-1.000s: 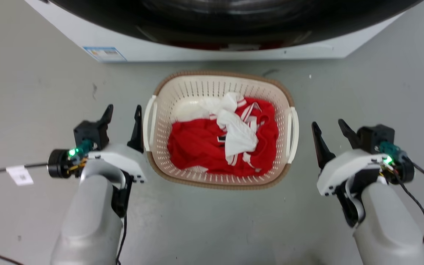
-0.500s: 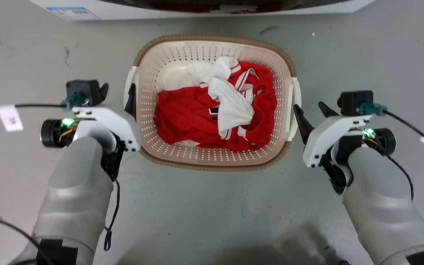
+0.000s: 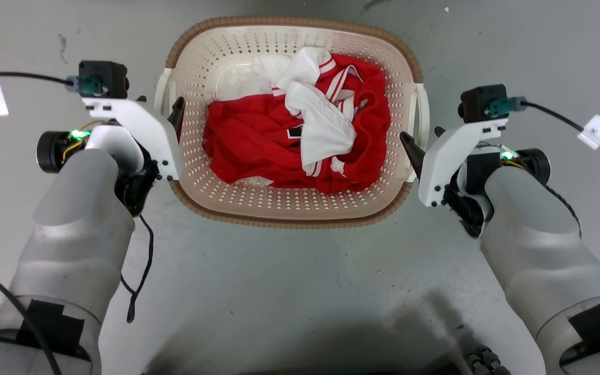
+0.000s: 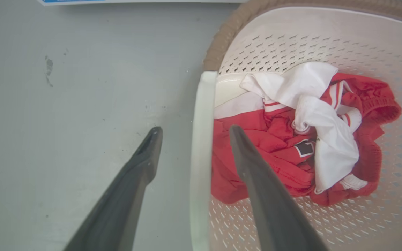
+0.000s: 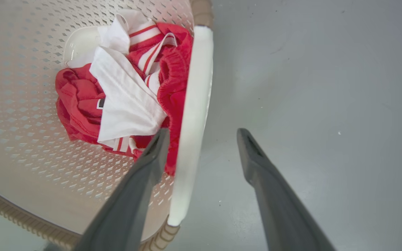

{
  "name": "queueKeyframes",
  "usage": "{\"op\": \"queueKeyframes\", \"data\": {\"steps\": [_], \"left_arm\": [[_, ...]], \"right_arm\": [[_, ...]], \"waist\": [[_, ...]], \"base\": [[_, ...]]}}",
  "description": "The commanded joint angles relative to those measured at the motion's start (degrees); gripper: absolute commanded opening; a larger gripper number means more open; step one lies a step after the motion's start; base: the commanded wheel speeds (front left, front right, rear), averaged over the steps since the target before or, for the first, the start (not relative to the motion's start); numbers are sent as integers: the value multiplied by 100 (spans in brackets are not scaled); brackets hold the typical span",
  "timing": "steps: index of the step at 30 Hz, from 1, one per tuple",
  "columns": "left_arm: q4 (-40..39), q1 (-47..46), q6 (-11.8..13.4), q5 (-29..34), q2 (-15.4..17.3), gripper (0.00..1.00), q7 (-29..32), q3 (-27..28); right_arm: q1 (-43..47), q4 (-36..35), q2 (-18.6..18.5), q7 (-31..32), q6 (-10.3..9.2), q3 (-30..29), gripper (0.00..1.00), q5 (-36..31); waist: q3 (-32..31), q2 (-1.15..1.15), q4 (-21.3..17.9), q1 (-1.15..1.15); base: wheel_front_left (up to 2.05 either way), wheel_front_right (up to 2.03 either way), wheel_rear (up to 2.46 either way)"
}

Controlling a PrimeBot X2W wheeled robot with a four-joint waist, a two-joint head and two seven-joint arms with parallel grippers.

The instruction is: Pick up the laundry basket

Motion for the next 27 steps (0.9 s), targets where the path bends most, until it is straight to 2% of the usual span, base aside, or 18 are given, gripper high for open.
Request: {"op": "queueKeyframes", "data": {"steps": [1,9,10,11,12,27], "left_arm": [[-10,-91,-8,-64,23,100,43,-51],[-12,-411,-9,-549,137,100,402,-645],[1,-437,-9,-595,142,84,434,-708],[13,-447,-9,-646,137,36,452,-770],[33,-464,-9,-708,123,0,479,-819],[247,-474,-2,-1438,110,0,644,-1509]], "right_arm": [[-107,48,6,34,-4,31,100,68],[-454,345,5,235,-4,335,100,396],[-505,381,5,228,-4,363,100,422],[-521,408,4,268,-4,380,49,485],[-527,418,5,282,-4,409,0,538],[-530,477,15,307,9,1018,0,1145]], "waist": [[52,0,15,-1],[230,0,85,-1],[248,0,90,-1],[262,0,100,-1],[272,0,111,-1],[86,0,109,-1]], "base": [[0,0,0],[0,0,0],[0,0,0],[0,0,0],[0,0,0],[0,0,0]]}}
